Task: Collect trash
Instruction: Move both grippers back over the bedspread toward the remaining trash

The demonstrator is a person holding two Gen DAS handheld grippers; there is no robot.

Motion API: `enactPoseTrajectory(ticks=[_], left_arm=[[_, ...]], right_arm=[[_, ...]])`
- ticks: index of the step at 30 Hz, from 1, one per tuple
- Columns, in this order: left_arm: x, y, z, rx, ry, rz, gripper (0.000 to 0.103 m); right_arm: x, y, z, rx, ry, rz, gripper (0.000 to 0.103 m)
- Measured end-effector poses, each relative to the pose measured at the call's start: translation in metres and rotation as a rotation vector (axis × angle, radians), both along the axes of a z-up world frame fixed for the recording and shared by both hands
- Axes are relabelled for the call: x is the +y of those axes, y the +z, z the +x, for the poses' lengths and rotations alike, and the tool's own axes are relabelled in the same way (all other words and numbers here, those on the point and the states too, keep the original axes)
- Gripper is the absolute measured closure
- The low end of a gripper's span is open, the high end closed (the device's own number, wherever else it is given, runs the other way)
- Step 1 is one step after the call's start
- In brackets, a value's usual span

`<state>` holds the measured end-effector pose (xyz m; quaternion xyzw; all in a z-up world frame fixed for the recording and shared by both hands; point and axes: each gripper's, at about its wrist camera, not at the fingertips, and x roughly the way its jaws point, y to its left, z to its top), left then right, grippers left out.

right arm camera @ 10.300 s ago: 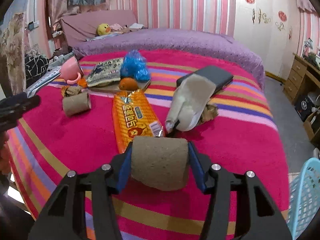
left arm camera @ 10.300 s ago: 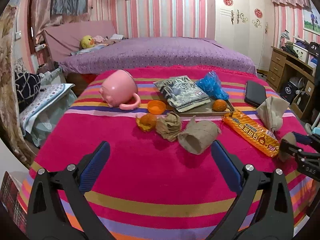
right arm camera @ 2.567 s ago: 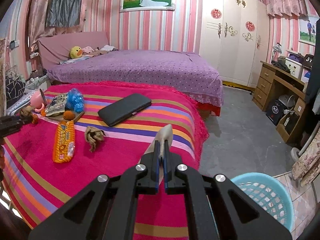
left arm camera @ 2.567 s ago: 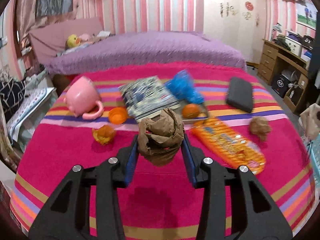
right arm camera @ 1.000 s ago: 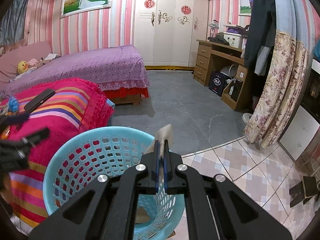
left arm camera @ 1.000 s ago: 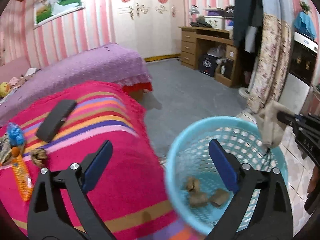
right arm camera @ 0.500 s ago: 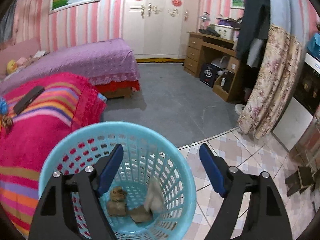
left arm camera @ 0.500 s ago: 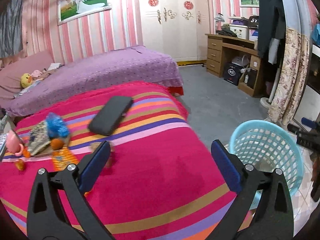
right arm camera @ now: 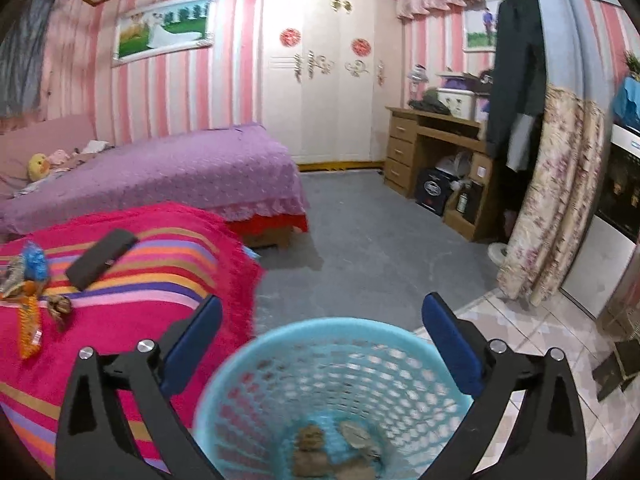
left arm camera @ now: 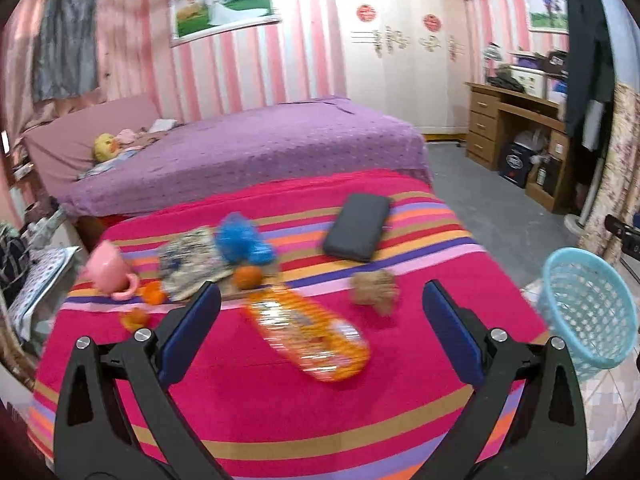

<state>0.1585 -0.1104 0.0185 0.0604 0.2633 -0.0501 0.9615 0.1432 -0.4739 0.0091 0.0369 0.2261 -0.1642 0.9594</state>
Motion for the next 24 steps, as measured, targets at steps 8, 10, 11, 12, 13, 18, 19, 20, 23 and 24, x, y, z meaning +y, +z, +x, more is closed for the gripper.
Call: enactPoseTrajectory(ticks=[8, 10, 11, 12, 13, 18, 19, 20, 23, 24], left_arm=[[0.097, -0.016, 0.017, 0.032, 0.146, -0.055, 0.006], [0.118, -0.020, 0.021, 0.031, 0.181, -0.037, 0.006], [0.127, -0.023, 0.022, 0.033, 0.194, -0.037, 0.006], [0.142, -0.027, 0.023, 0.042, 0.211, -0.045, 0.006], [0.150, -0.029, 0.025, 0.051, 0.221, -0.053, 0.006], [0.189, -0.045, 0.033, 0.093, 0.282, -0.058, 0.006], [0.192, -0.047, 0.033, 0.098, 0.288, -0.060, 0.006], [0.195, -0.050, 0.033, 0.103, 0.295, -0.061, 0.006], [0.211, -0.058, 0.037, 0.124, 0.314, -0.065, 0.006], [0.213, -0.060, 0.036, 0.128, 0.317, -0.064, 0.006]], right_arm=[[0.085, -0.004, 0.033, 0.029, 0.127, -0.038, 0.005], [0.108, -0.007, 0.041, 0.037, 0.174, -0.034, 0.005], [0.117, -0.008, 0.044, 0.042, 0.189, -0.038, 0.005], [0.131, -0.010, 0.048, 0.048, 0.210, -0.045, 0.005], [0.139, -0.011, 0.050, 0.050, 0.222, -0.048, 0.005], [0.180, -0.023, 0.066, 0.083, 0.289, -0.052, 0.005], [0.188, -0.025, 0.069, 0.092, 0.303, -0.052, 0.005], [0.196, -0.029, 0.074, 0.102, 0.315, -0.055, 0.005], [0.216, -0.040, 0.085, 0.129, 0.337, -0.059, 0.005], [0.222, -0.044, 0.090, 0.142, 0.346, -0.053, 0.005]])
